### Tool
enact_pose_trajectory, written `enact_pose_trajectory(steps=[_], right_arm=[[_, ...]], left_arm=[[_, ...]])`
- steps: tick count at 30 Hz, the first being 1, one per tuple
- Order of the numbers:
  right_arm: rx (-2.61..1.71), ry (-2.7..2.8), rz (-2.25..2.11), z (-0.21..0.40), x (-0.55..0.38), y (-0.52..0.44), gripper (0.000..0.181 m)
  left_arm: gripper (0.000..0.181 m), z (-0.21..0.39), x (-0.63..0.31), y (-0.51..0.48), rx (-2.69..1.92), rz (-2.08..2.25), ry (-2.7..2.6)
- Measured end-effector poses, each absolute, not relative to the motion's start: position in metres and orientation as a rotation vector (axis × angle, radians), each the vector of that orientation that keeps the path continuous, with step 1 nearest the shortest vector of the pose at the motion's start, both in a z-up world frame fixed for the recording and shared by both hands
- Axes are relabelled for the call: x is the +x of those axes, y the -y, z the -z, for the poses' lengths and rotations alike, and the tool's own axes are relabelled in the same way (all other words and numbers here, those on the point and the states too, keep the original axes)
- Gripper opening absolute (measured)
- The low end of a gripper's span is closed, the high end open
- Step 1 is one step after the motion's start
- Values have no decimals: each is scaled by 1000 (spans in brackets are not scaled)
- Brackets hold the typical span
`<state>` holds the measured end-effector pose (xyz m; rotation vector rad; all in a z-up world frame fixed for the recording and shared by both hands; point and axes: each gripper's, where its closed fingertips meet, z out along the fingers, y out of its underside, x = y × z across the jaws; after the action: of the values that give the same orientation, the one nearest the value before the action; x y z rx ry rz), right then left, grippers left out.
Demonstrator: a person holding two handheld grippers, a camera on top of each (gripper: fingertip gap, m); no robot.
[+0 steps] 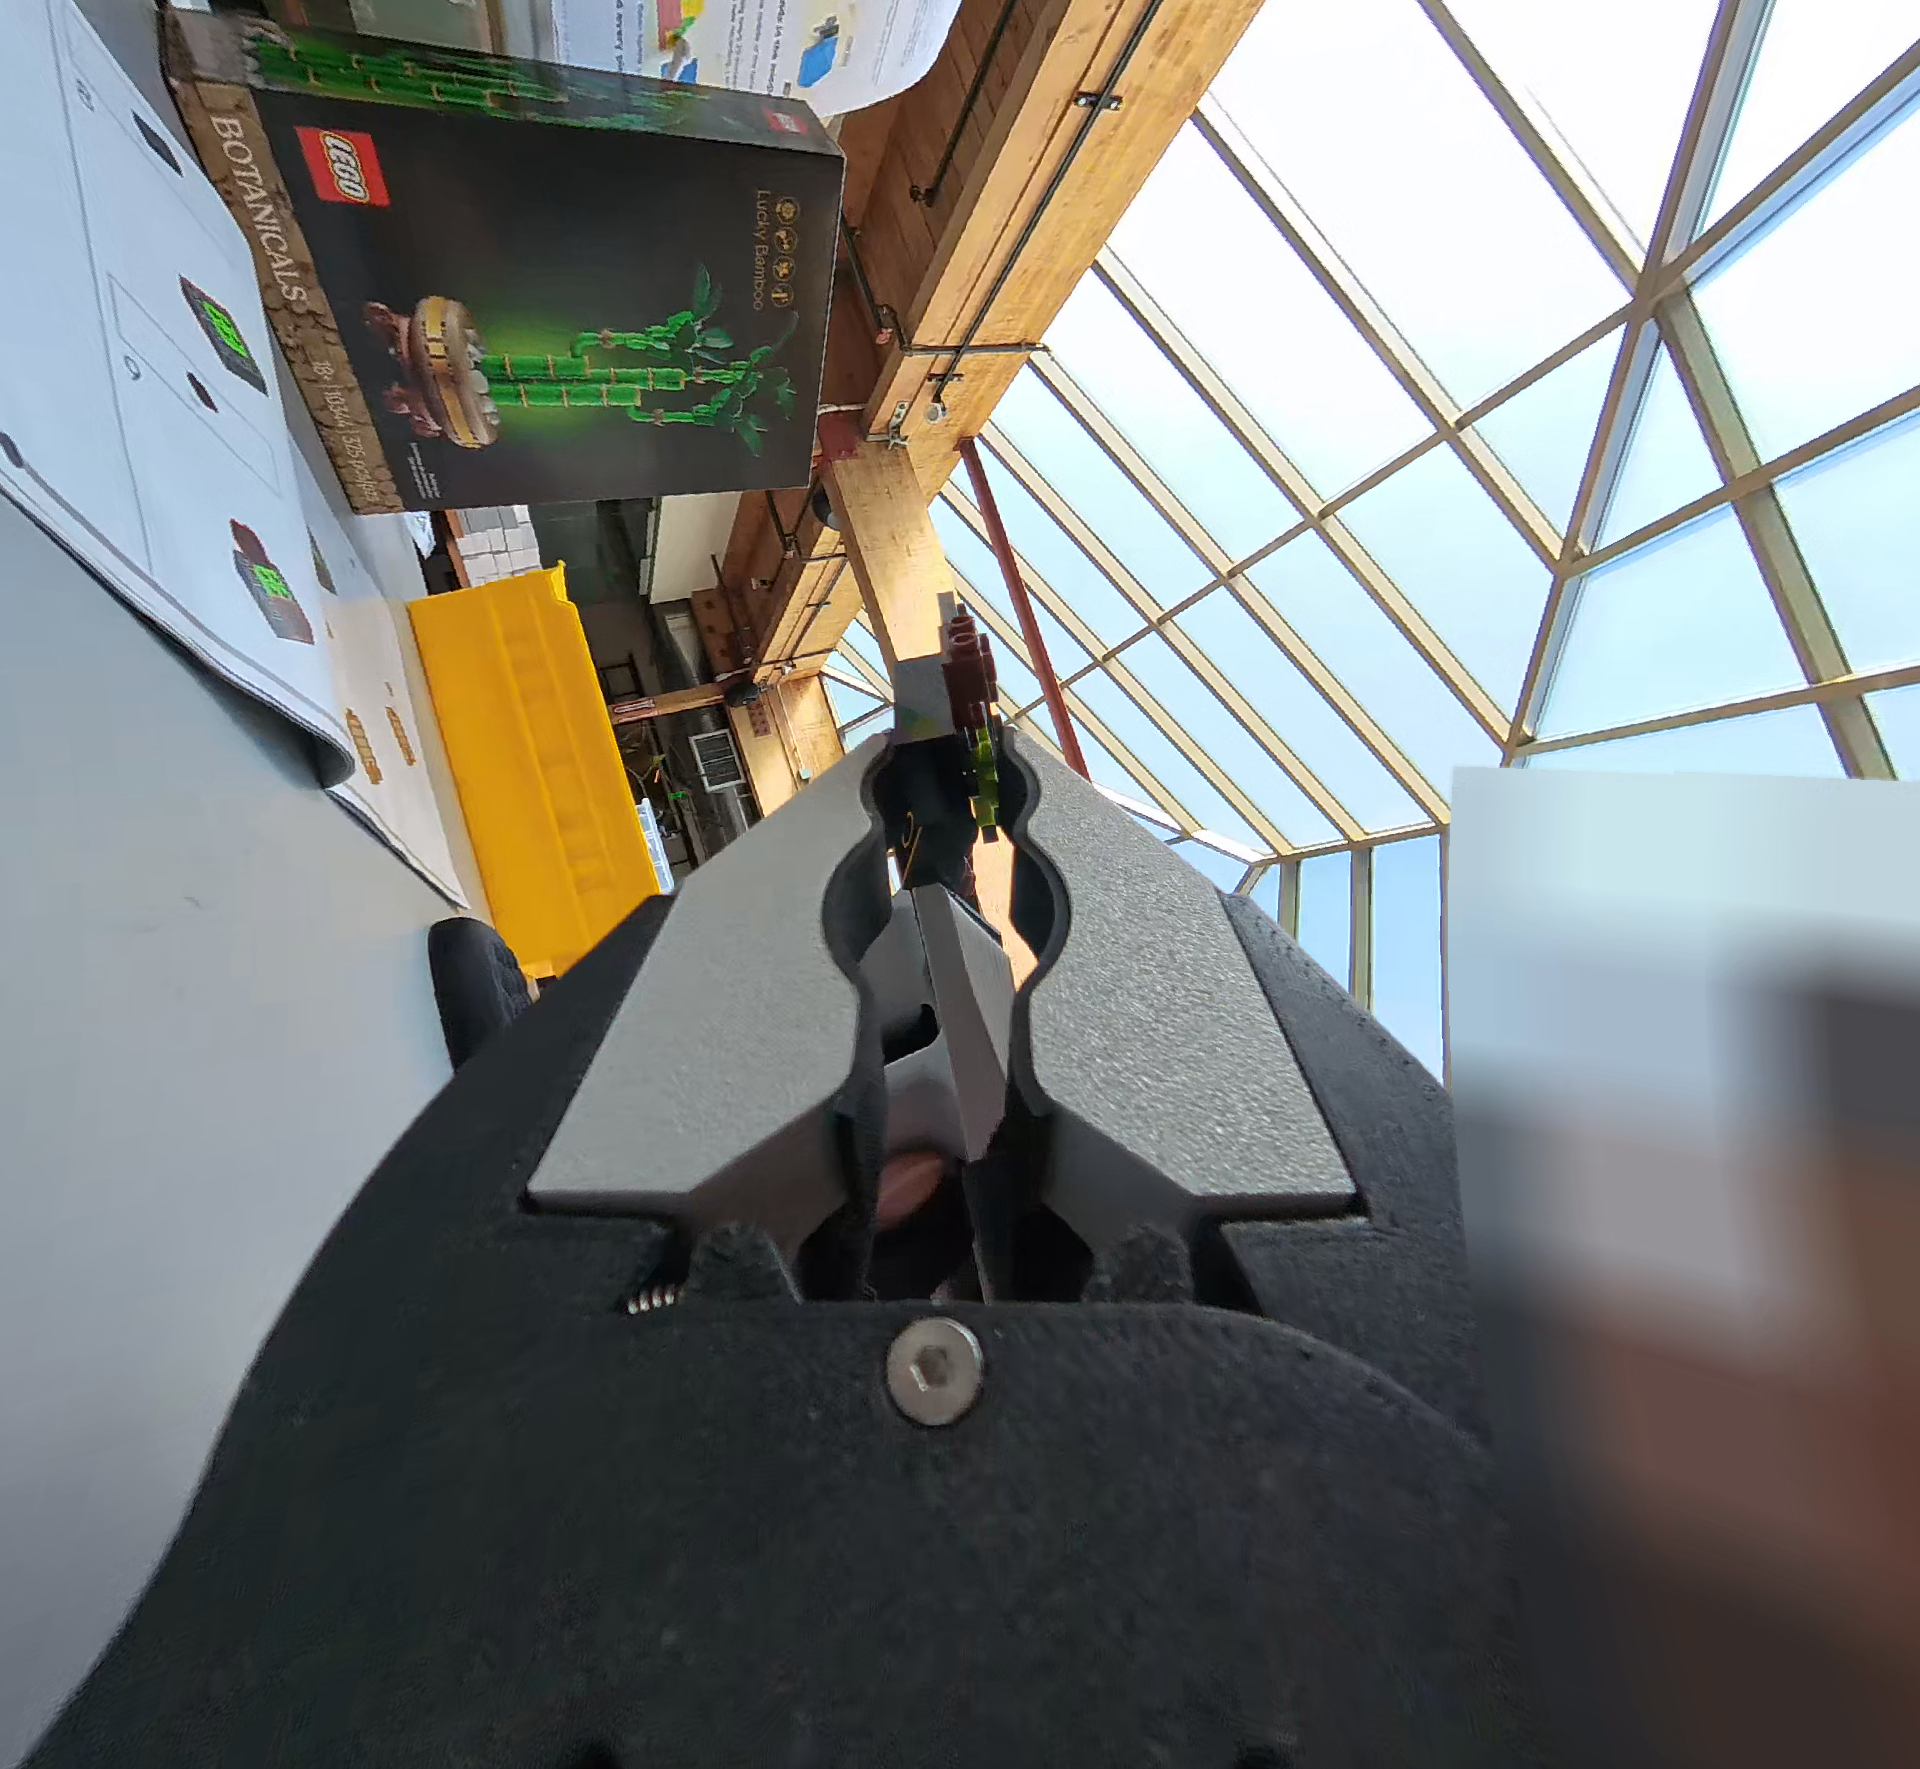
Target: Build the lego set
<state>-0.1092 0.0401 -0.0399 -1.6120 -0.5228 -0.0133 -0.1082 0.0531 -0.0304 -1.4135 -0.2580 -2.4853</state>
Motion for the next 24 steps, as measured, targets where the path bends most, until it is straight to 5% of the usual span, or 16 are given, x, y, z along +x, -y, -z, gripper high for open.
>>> enact_pose_trajectory(steps=[24], right_arm=[[-1572, 628, 112, 33, -116, -36, 33]], left_arm=[[13, 22, -110, -45, -1419, 2447, 69]])
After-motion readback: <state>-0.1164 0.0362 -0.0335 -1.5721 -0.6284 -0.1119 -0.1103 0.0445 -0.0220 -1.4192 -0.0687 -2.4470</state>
